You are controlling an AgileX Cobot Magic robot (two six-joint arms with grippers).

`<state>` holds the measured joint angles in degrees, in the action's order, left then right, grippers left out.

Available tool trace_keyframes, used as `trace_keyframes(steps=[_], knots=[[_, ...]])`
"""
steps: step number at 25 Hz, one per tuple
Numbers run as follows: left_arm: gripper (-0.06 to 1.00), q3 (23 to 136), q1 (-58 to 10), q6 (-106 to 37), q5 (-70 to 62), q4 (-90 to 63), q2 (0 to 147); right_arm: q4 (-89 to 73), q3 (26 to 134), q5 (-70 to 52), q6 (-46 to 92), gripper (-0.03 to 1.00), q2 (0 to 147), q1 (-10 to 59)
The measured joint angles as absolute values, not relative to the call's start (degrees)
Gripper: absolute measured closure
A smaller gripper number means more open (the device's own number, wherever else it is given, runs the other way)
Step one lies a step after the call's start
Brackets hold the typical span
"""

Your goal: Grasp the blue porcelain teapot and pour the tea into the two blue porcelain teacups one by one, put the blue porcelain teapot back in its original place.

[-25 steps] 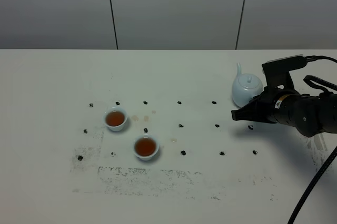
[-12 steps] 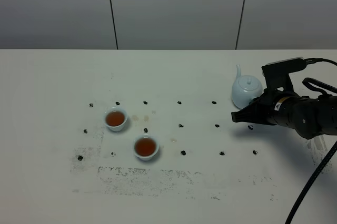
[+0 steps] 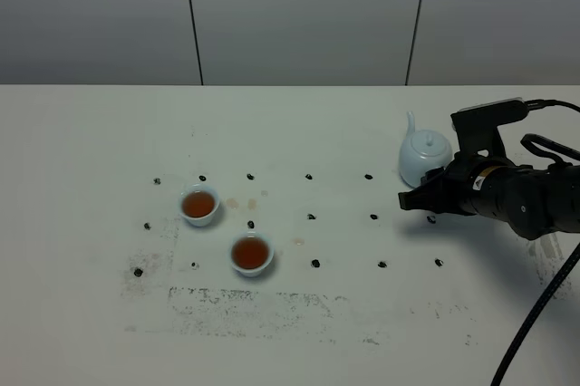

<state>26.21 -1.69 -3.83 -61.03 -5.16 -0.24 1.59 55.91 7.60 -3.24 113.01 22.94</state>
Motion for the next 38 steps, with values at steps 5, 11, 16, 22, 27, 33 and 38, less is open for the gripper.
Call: trace_keyframes(steps=[5, 11, 16, 22, 27, 33, 38], knots=[[0.45, 26.21, -1.69, -3.83, -61.03, -5.16, -0.24, 1.59, 55.91, 7.30, -2.42, 0.52, 112.39, 22.94], [0.45, 26.21, -1.69, -3.83, -61.03, -5.16, -0.24, 2.45, 57.43, 1.42, -2.12, 0.52, 104.21, 22.70], [0.45, 26.21, -1.69, -3.83, -61.03, -5.16, -0.24, 4.21, 61.56, -3.04, -1.98, 0.52, 100.88, 18.20], [0.45, 26.21, -1.69, -3.89, -61.03, -5.16, -0.24, 6.57, 65.39, -5.43, -1.29, 0.52, 100.88, 7.17], [0.45, 26.21, -1.69, -3.89, -61.03, -5.16, -0.24, 6.57, 67.52, -11.35, -0.85, 0.52, 100.88, 3.19], [0.45, 26.21, -1.69, -3.89, -61.03, -5.16, -0.24, 5.37, 74.36, -34.10, 6.81, 0.52, 99.52, 4.91], [0.45, 26.21, -1.69, -3.89, -61.03, -5.16, -0.24, 4.22, 77.83, -48.30, 11.20, 0.52, 95.08, 4.74]])
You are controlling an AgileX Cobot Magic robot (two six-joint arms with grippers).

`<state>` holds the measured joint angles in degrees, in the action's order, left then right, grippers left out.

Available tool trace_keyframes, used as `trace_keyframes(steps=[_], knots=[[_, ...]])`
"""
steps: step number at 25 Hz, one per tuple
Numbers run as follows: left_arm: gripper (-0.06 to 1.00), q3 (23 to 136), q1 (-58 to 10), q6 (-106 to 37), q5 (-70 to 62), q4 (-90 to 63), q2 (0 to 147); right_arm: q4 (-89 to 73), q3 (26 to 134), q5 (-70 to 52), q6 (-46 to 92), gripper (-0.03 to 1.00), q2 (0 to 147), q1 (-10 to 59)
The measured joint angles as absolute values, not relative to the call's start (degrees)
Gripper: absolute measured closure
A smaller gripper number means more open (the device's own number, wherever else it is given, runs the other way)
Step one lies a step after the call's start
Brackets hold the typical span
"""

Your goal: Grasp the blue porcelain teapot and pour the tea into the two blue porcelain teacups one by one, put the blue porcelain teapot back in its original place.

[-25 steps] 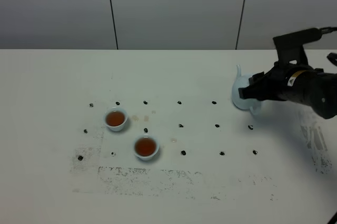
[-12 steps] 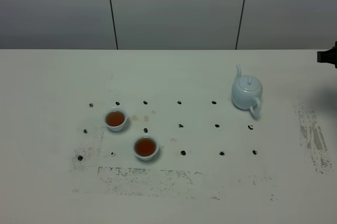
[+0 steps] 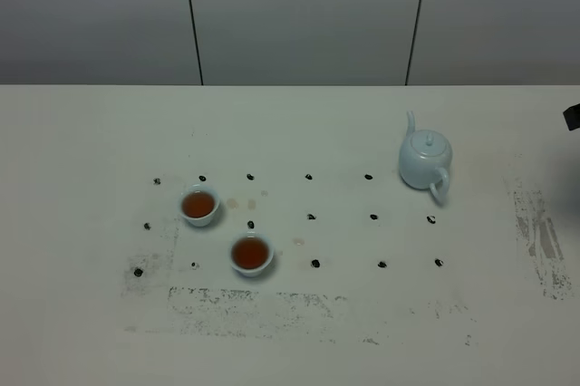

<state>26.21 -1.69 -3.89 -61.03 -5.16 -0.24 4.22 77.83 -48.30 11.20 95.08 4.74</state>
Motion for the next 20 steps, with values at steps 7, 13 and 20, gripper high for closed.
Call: trace_keyframes(steps=[7, 13, 20], knots=[[0.45, 26.21, -1.69, -3.89, -61.03, -5.16, -0.24, -1.42, 67.77, -49.43, 14.53, 0.52, 81.77, -0.59], [0.45, 26.21, -1.69, -3.89, -61.03, -5.16, -0.24, -8.56, 56.36, -51.07, 15.79, 0.52, 66.59, -1.93], [0.45, 26.21, -1.69, -3.84, -61.03, -5.16, -0.24, -11.80, 46.90, -58.54, 16.16, 0.53, 50.99, -1.93]])
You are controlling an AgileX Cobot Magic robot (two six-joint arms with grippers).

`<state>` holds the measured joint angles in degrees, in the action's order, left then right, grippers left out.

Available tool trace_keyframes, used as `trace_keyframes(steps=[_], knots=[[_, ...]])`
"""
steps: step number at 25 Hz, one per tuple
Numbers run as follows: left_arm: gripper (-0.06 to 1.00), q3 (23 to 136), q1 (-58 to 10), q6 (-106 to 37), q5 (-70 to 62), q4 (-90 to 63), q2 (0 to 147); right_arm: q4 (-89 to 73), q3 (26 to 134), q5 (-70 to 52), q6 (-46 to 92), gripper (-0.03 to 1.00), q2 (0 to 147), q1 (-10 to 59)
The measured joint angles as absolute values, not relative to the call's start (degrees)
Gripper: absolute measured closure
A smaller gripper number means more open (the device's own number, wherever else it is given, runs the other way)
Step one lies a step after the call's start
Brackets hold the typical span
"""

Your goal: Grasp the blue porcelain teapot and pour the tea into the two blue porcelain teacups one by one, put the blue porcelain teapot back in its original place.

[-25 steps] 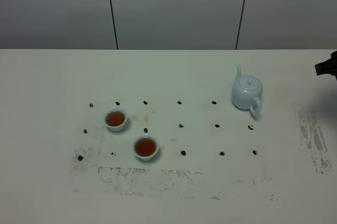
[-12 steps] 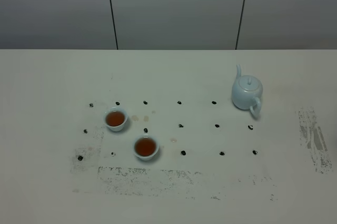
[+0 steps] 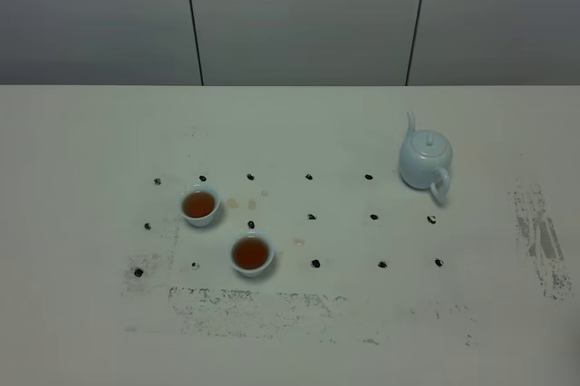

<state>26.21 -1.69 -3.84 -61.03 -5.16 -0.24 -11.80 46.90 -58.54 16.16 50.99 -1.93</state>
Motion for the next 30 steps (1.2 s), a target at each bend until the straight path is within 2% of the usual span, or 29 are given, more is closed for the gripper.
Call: trace_keyframes(steps=[5, 11, 21, 30], knots=[[0.45, 26.21, -1.69, -3.84, -61.03, -5.16, -0.24, -11.88, 40.13, -61.74, 14.77, 0.53, 41.24, -1.93], [0.45, 26.21, -1.69, -3.84, -61.03, -5.16, -0.24, -11.88, 38.97, -68.24, 9.84, 0.53, 32.58, -1.93], [0.45, 26.21, -1.69, -3.84, -61.03, -5.16, -0.24, -9.30, 30.65, -64.16, 8.78, 0.53, 18.45, -1.93], [0.45, 26.21, -1.69, -3.84, -61.03, -5.16, -0.24, -6.39, 30.03, -64.04, 6.46, 0.53, 9.54, -1.93]])
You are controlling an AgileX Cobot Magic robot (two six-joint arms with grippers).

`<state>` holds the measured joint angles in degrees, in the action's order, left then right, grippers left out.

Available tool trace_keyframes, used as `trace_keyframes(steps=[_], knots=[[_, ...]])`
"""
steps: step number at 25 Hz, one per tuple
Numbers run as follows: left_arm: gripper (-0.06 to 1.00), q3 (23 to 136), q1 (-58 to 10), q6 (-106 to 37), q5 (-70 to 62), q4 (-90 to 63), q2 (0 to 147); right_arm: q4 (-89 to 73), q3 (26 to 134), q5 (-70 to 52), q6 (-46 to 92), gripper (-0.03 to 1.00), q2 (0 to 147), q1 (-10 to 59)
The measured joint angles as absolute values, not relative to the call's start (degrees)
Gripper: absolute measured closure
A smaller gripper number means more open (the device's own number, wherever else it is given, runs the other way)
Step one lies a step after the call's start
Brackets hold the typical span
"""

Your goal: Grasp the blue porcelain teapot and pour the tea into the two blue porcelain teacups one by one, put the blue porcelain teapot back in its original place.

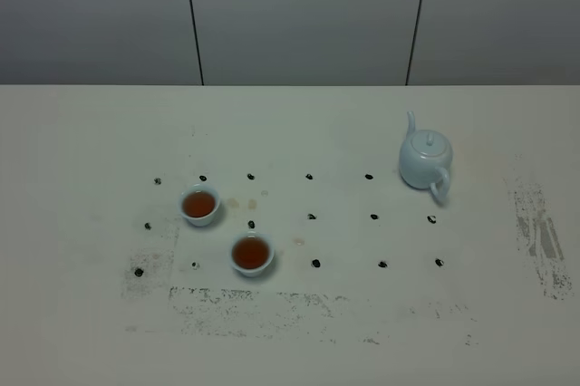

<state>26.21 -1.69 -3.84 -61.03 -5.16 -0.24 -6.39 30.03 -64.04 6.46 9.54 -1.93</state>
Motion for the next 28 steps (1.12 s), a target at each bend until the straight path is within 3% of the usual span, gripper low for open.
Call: trace_keyframes(steps=[13, 28], knots=[[0.45, 26.21, -1.69, -3.89, -61.03, -5.16, -0.24, -3.57, 29.92, -64.02, 1.23, 0.53, -0.18, 0.96], [0.45, 26.21, -1.69, -3.89, -61.03, -5.16, -0.24, -2.94, 29.89, -64.02, 0.47, 0.53, -0.35, 1.38]])
